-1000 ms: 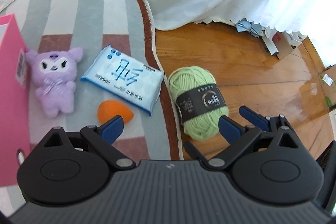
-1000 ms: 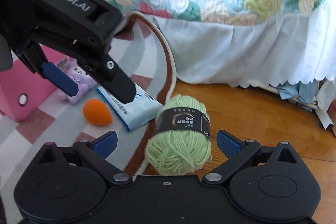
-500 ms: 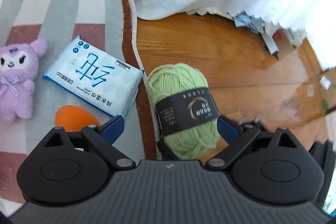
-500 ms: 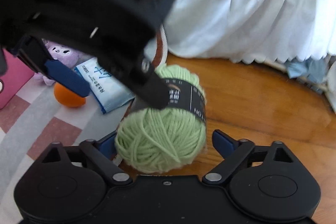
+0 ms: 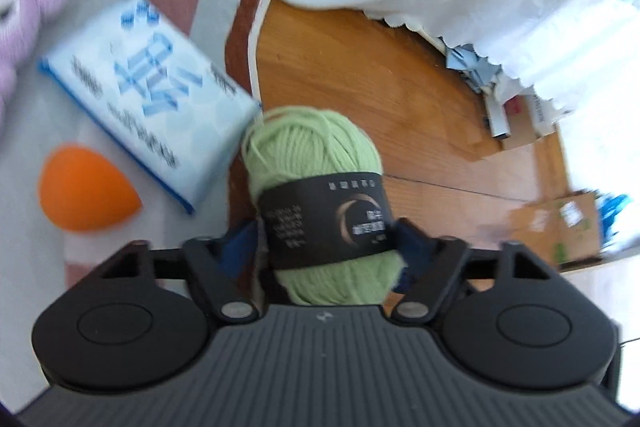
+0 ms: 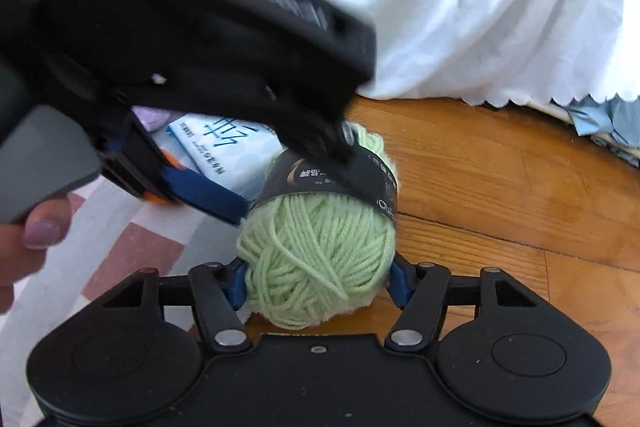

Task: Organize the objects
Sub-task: 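Close the left gripper on the green yarn ball and lift it, then carry the yarn ball with the left gripper over the pink box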

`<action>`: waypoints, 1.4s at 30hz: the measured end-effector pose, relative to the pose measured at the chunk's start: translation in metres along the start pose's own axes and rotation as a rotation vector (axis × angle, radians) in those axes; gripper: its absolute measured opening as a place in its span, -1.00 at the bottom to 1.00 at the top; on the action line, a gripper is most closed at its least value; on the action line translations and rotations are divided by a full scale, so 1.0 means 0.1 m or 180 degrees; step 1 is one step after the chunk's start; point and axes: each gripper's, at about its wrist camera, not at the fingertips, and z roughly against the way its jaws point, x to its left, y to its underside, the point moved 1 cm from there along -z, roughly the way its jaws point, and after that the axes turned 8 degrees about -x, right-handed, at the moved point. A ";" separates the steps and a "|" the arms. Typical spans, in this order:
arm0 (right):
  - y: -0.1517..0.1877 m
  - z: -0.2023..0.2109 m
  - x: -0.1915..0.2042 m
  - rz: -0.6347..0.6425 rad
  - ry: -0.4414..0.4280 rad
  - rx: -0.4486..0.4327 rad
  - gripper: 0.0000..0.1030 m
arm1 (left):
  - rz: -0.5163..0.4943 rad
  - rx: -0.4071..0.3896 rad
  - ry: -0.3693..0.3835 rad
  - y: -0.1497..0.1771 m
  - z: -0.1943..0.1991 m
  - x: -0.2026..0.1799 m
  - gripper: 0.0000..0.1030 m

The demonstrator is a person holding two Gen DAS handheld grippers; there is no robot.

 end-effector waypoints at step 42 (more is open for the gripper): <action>0.08 0.96 0.68 -0.0326 -0.0302 0.0137 0.26 | -0.0312 0.0046 -0.0018 0.65 1.15 0.06 0.13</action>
